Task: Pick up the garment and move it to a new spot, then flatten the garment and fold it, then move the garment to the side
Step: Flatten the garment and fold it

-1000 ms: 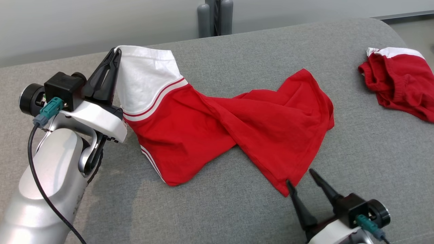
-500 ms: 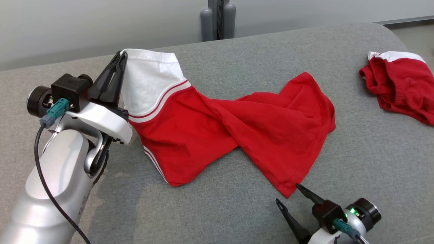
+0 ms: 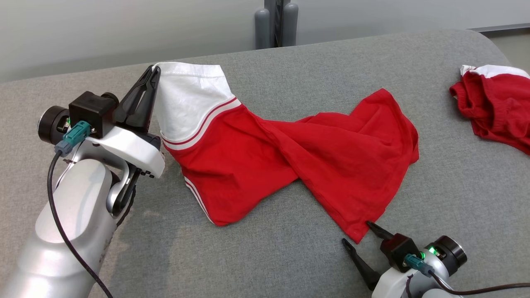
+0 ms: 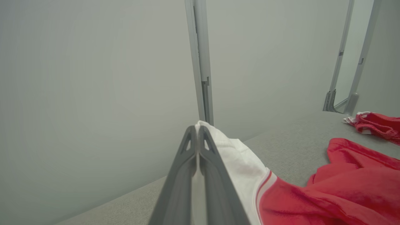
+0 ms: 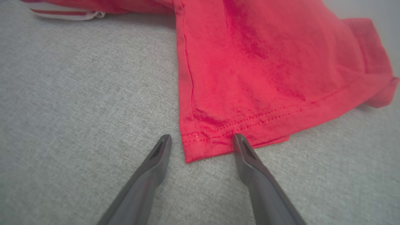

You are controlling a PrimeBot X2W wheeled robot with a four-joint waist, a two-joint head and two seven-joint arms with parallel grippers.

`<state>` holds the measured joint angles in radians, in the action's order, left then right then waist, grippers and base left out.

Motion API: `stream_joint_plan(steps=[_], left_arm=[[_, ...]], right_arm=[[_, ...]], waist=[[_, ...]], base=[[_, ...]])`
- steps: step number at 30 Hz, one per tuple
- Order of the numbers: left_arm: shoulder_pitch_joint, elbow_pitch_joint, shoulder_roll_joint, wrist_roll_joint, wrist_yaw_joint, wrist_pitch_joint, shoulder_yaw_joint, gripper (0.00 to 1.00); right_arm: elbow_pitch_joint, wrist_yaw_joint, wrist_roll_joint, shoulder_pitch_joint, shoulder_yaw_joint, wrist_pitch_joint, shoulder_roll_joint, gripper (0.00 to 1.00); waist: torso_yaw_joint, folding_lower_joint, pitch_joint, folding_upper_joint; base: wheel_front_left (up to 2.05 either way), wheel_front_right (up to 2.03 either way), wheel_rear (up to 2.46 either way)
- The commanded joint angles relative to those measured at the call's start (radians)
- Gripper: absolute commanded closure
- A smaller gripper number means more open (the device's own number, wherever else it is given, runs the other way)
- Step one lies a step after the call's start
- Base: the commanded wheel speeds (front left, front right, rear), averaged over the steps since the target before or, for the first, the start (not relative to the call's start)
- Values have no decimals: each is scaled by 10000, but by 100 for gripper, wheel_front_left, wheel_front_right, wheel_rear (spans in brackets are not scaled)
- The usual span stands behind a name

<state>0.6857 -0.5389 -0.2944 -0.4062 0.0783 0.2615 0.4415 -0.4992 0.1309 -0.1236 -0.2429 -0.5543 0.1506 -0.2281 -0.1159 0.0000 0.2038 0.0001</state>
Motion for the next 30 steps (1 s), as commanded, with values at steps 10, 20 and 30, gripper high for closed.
stream_joint_plan(steps=[10,20,30], left_arm=[[109,-40,-64,56,69,36,-77,100],[-280,100,-53,89,45,36,-277,100],[-366,764,-311,254,-11,37,-584,100]], right_arm=[[-768,-4,-72,-255,-46,43,123,89],[-403,-2,49,-442,478,516,-157,100],[1621,-2,211,-1571,1891,79,-1128,100]], waist=[[106,0,29,-1],[212,0,-475,-1],[217,0,-1351,-1]], base=[[0,0,0],[0,0,0],[0,0,0]])
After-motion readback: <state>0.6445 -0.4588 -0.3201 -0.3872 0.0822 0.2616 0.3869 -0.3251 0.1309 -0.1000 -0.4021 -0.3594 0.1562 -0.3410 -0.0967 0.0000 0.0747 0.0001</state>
